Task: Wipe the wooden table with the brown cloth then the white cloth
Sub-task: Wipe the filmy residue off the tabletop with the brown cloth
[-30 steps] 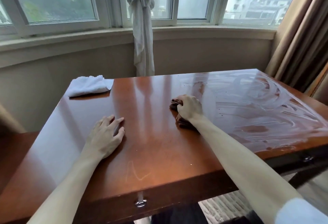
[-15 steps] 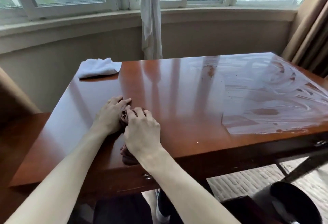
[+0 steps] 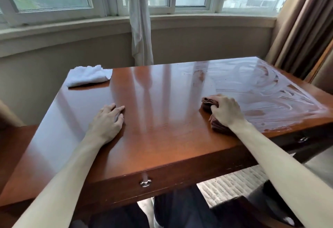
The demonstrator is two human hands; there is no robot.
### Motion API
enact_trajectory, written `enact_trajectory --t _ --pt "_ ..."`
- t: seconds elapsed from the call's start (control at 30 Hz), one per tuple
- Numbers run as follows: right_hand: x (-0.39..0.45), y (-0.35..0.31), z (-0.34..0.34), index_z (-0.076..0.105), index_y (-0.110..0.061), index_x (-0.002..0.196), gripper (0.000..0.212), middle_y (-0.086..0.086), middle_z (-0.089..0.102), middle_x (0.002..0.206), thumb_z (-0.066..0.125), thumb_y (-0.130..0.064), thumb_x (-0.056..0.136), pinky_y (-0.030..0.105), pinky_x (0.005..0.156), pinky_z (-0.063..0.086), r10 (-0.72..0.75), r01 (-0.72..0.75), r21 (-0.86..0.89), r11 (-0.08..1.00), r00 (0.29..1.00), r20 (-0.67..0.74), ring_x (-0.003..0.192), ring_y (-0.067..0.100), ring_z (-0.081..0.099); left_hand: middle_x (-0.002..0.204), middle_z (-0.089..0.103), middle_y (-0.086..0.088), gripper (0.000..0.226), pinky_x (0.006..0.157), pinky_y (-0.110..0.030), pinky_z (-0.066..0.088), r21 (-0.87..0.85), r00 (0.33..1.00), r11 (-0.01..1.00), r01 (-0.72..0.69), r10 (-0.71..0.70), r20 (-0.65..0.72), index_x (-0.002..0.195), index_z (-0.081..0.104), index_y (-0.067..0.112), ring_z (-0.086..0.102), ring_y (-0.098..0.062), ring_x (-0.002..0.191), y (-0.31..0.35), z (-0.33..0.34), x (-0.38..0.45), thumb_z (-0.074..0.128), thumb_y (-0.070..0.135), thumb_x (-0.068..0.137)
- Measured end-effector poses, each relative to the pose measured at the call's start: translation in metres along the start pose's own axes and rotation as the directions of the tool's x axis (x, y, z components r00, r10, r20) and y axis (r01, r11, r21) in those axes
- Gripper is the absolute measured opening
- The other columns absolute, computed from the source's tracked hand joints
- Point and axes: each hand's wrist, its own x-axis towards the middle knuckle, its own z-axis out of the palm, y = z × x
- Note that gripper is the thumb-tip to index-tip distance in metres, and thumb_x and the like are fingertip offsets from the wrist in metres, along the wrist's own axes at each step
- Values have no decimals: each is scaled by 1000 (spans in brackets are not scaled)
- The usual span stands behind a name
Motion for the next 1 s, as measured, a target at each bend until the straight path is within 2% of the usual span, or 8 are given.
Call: enact_trajectory --t 0.13,0.27,0.4,0.47,0.53,0.67,0.87,1.0 --pt "11 -17 -5 74 -24 119 38 6 70 119 53 -13 90 43 89 50 41 -42 -12 999 998 -55 107 40 64 157 38 -5 43 121 -43 23 -2 1000 1000 21 -21 4 144 52 33 31 -28 144 4 -2 -1 45 34 101" --pt "-23 -106 10 74 -31 115 36 -4 69 119 54 -17 89 40 87 49 -192 199 96 975 979 -73 103 31 65 156 40 -6 50 121 -43 22 0 999 999 39 -39 23 143 53 33 33 -30 143 5 -6 -3 38 42 95" --pt "-72 -188 60 72 -26 119 36 -3 65 122 52 -19 90 40 86 50 -359 353 101 930 932 48 112 30 60 158 37 -4 44 122 -40 19 20 1000 1000 22 -22 7 145 51 32 29 -27 146 10 -9 -7 42 35 102" --pt "-84 -194 74 69 -25 122 36 -3 62 127 52 -19 90 41 87 51 -392 387 70 919 917 70 118 30 56 158 37 -2 43 119 -37 18 34 999 999 28 -27 -22 146 50 31 28 -23 146 14 -9 -8 45 30 103" --pt "-81 -176 69 68 -31 126 42 -9 60 133 54 -20 88 42 89 52 -396 385 139 912 916 57 122 24 53 157 38 -2 43 118 -35 19 35 999 999 21 -20 -37 146 51 29 30 -23 145 15 -9 -8 46 28 103" --pt "-59 -109 40 67 -41 125 47 -21 59 135 56 -21 84 41 96 51 -314 300 157 941 946 77 124 16 54 157 38 -1 44 118 -36 21 45 1000 999 14 -13 -26 146 50 31 31 -22 145 10 -7 -5 46 30 102" --pt "16 -15 15 74 -25 117 37 7 68 121 54 -13 88 42 87 50 49 -48 46 998 998 -33 110 39 62 157 39 -2 44 118 -36 21 48 1000 999 18 -17 -24 146 51 30 33 -24 144 13 -8 -5 46 29 102" --pt "7 -36 29 76 -17 114 34 12 68 117 53 -12 90 44 87 52 20 -18 21 1000 997 -78 104 41 62 157 38 -1 46 118 -39 23 54 998 997 55 -56 10 145 50 34 31 -23 144 19 -9 -8 42 35 100"
